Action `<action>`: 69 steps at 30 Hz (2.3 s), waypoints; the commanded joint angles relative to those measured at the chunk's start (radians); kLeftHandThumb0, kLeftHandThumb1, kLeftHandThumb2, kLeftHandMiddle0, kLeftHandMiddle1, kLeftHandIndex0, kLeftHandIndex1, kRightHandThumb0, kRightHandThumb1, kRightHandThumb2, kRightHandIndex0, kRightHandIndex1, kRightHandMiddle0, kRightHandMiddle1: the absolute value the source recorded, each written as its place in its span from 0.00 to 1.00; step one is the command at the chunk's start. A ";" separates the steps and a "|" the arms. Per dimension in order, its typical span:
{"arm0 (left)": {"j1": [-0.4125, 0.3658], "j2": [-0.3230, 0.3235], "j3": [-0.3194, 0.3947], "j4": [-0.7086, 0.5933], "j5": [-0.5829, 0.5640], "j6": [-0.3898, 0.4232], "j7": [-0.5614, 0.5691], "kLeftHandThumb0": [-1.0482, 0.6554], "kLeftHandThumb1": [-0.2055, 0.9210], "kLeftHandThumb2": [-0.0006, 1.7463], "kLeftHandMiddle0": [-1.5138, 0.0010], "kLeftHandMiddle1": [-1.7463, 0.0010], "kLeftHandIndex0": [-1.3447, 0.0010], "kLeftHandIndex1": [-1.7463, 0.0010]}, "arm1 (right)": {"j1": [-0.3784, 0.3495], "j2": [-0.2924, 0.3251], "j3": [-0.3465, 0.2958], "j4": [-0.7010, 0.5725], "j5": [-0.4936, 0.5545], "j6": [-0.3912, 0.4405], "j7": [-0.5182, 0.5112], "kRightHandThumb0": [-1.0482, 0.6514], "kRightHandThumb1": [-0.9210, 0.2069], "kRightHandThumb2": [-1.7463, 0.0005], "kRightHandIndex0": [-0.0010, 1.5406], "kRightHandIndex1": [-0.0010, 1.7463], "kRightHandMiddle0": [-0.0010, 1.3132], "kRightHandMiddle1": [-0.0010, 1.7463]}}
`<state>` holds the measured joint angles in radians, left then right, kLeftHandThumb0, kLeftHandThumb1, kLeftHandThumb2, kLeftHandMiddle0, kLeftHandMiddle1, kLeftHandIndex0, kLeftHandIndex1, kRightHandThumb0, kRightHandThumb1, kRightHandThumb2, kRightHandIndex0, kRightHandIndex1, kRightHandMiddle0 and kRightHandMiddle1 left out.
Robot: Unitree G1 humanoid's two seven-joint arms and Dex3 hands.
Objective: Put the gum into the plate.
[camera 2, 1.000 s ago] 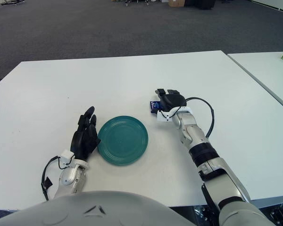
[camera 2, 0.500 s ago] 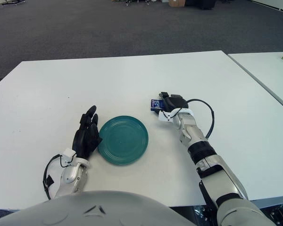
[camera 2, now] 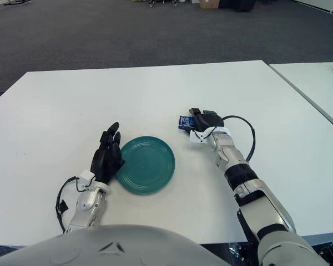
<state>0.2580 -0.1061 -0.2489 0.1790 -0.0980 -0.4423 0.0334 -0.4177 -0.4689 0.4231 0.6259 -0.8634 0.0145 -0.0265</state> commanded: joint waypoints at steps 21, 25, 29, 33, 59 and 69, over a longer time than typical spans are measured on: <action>-0.060 -0.122 -0.036 0.067 -0.064 -0.023 0.042 0.10 1.00 0.48 0.86 0.99 1.00 0.66 | -0.080 -0.047 0.093 0.404 -0.004 -0.144 -0.235 0.21 0.00 0.55 0.21 0.41 0.01 0.63; -0.053 -0.121 -0.044 0.047 -0.070 -0.012 0.049 0.10 1.00 0.48 0.86 1.00 1.00 0.67 | -0.094 -0.050 0.113 0.429 -0.013 -0.148 -0.287 0.21 0.00 0.57 0.31 0.73 0.10 0.83; -0.051 -0.120 -0.048 0.035 -0.074 0.001 0.058 0.11 1.00 0.47 0.86 0.99 1.00 0.66 | -0.105 -0.055 0.133 0.446 -0.025 -0.147 -0.331 0.21 0.00 0.58 0.36 0.94 0.18 0.94; -0.049 -0.120 -0.049 0.024 -0.081 0.011 0.062 0.12 1.00 0.47 0.85 0.99 1.00 0.65 | -0.113 -0.059 0.153 0.463 -0.037 -0.148 -0.374 0.21 0.00 0.58 0.39 0.99 0.24 0.99; -0.041 -0.104 -0.023 0.010 -0.248 0.022 -0.018 0.05 1.00 0.43 0.80 0.99 1.00 0.56 | -0.121 -0.054 0.219 0.530 -0.038 -0.171 -0.517 0.38 0.23 0.50 0.47 1.00 0.28 1.00; -0.045 -0.088 -0.020 0.027 -0.204 0.000 -0.012 0.05 1.00 0.46 0.81 0.99 1.00 0.58 | -0.172 -0.044 0.195 0.522 -0.004 -0.180 -0.483 0.38 0.24 0.49 0.47 1.00 0.28 1.00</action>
<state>0.2058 -0.1081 -0.2745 0.2027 -0.3210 -0.4265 0.0184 -0.5986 -0.5321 0.6140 1.1317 -0.8741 -0.1597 -0.5469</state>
